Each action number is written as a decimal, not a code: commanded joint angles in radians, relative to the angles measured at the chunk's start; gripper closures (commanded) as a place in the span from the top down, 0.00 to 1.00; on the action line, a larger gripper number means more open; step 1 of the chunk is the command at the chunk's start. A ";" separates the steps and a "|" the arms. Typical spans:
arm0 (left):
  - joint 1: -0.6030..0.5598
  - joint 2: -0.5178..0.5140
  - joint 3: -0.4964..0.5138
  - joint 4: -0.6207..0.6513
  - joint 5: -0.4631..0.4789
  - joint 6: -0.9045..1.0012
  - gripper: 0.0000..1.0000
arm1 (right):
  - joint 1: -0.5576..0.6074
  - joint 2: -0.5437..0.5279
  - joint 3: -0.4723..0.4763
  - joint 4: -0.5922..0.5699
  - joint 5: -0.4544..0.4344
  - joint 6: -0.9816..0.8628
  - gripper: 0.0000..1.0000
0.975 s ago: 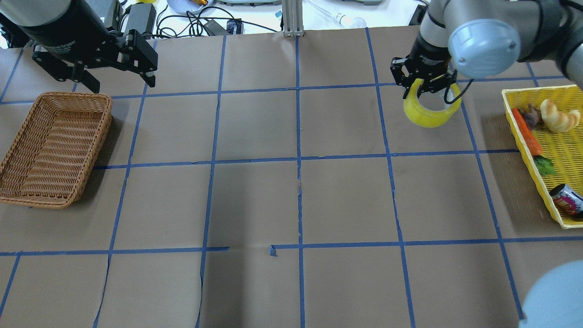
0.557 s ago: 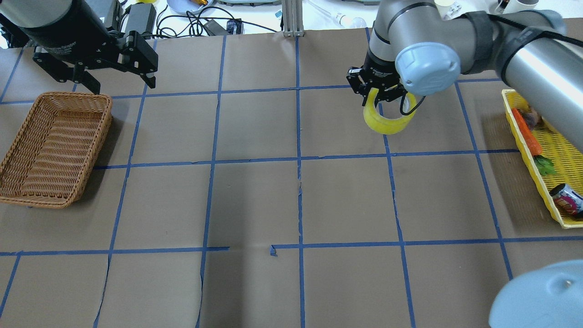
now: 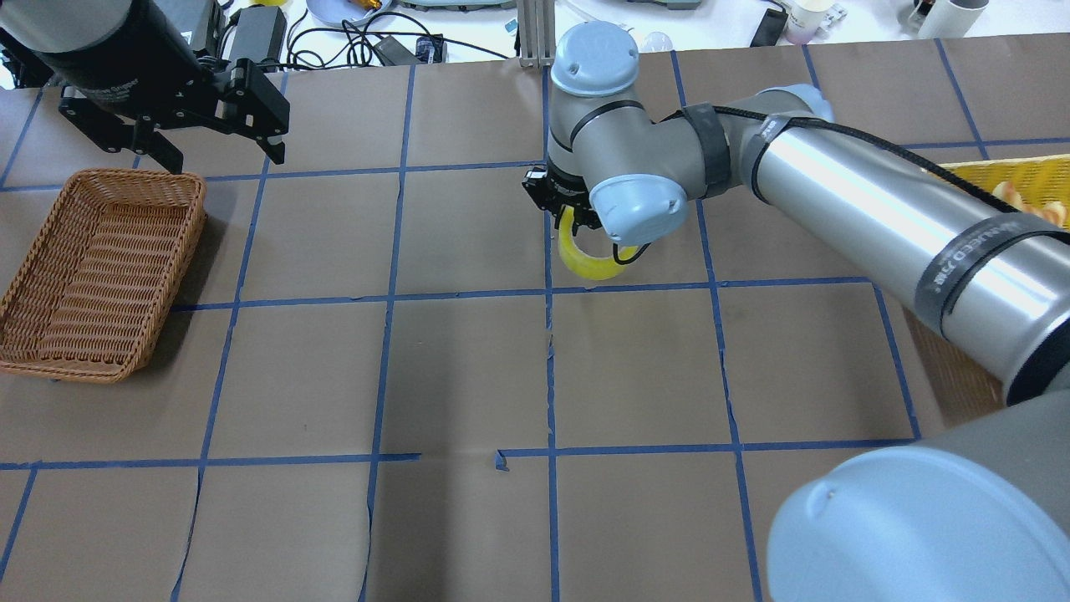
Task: Transfer tape with both arms
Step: 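Lift the yellow tape roll and carry it to the table center, then release the tape roll on the table and raise the right gripper, then reach the left gripper to the tape roll while the right gripper withdraws, then grasp the tape roll's rim with the left gripper and lift, then carry the tape roll with the left gripper into the wicker basket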
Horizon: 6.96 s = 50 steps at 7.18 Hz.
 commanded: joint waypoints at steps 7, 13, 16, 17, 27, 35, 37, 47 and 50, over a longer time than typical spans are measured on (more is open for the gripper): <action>0.001 0.002 0.001 0.000 0.004 0.005 1.00 | 0.080 0.068 -0.068 -0.011 -0.037 0.096 1.00; -0.011 -0.015 -0.031 -0.014 -0.007 -0.004 1.00 | -0.222 -0.277 -0.053 0.287 -0.010 -0.374 1.00; -0.091 -0.139 -0.239 0.342 -0.152 -0.123 1.00 | -0.282 -0.339 -0.053 0.389 -0.026 -0.476 1.00; -0.167 -0.191 -0.240 0.404 -0.146 -0.213 1.00 | -0.309 -0.345 -0.051 0.436 -0.026 -0.543 1.00; -0.347 -0.595 -0.241 0.847 -0.079 -0.407 0.12 | -0.406 -0.386 -0.025 0.481 -0.029 -0.683 1.00; -0.077 -0.384 -0.016 0.262 -0.071 0.055 0.00 | -0.406 -0.400 -0.008 0.480 -0.030 -0.683 1.00; 0.075 -0.353 0.020 0.189 -0.067 0.138 0.00 | -0.408 -0.400 -0.008 0.480 -0.034 -0.683 1.00; 0.628 -0.539 0.037 0.446 -0.002 0.991 0.00 | -0.406 -0.402 -0.008 0.480 -0.029 -0.685 1.00; 0.628 -0.606 0.004 0.485 -0.056 0.982 0.00 | -0.408 -0.402 -0.007 0.480 -0.034 -0.683 1.00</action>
